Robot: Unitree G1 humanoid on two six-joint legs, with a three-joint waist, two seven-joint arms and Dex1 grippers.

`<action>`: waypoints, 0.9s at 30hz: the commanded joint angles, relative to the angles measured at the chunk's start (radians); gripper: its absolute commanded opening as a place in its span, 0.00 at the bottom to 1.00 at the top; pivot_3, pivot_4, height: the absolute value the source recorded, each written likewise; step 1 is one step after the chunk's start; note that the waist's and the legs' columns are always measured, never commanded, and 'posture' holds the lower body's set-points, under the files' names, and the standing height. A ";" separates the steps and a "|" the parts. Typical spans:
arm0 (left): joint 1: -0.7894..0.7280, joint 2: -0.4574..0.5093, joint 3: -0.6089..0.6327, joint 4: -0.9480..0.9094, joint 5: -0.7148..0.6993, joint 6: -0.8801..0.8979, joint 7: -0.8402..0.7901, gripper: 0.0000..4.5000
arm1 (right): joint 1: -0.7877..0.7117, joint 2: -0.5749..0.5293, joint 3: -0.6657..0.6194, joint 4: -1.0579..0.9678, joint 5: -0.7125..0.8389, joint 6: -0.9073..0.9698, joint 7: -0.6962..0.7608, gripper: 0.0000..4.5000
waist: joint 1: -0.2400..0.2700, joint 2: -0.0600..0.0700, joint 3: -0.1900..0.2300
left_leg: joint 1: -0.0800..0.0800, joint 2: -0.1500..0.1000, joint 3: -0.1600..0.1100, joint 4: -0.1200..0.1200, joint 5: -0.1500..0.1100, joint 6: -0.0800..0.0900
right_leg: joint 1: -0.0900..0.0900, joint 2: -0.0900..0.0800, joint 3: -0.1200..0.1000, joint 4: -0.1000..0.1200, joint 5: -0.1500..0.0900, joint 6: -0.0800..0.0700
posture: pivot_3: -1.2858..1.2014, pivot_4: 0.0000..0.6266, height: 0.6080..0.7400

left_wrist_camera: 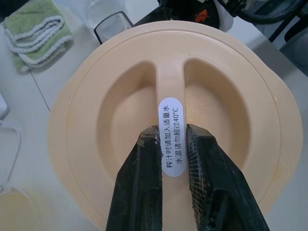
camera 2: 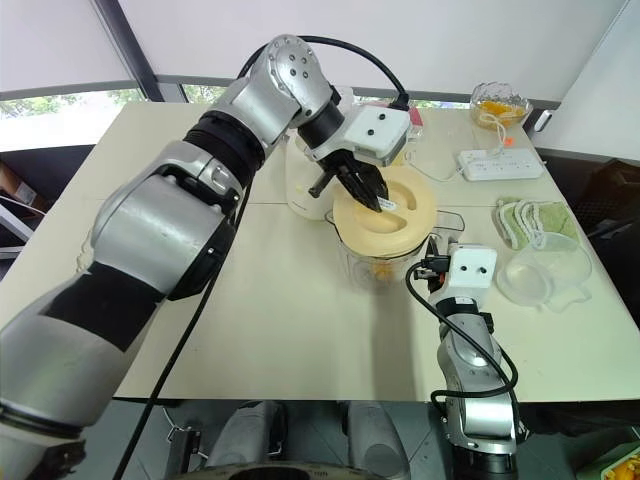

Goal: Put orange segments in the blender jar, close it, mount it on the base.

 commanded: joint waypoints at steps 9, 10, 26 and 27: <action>-0.001 0.008 -0.050 0.001 -0.020 0.011 -0.003 0.04 | 0.003 -0.018 0.007 0.000 -0.004 0.016 0.030 0.22 | -0.001 0.000 0.000 | 0.000 0.000 0.000 0.000 0.000 0.000 | 0.000 0.000 0.000 0.000 0.000 0.000 | 0.52 0.24 1.00; 0.001 0.009 -0.061 0.003 -0.013 0.007 -0.003 0.04 | 0.004 -0.019 0.008 -0.001 -0.004 0.017 0.031 0.22 | -0.001 0.000 0.000 | 0.000 0.000 0.000 0.000 0.000 0.000 | 0.000 0.000 0.000 0.000 0.000 0.000 | 0.52 0.24 1.00; 0.072 -0.021 -0.090 0.004 0.039 0.021 -0.003 0.04 | 0.032 -0.020 0.006 -0.034 -0.010 0.037 0.035 0.22 | 0.000 0.000 -0.001 | 0.001 0.000 0.000 0.000 0.000 0.000 | 0.001 0.000 0.000 0.000 -0.001 -0.001 | 0.52 0.24 1.00; 0.075 -0.021 -0.095 0.004 0.042 0.024 -0.003 0.04 | 0.033 -0.019 0.006 -0.036 -0.010 0.038 0.035 0.22 | 0.000 0.000 -0.001 | 0.001 0.000 0.000 0.000 0.000 0.000 | 0.001 0.000 0.000 0.000 -0.001 -0.002 | 0.52 0.24 1.00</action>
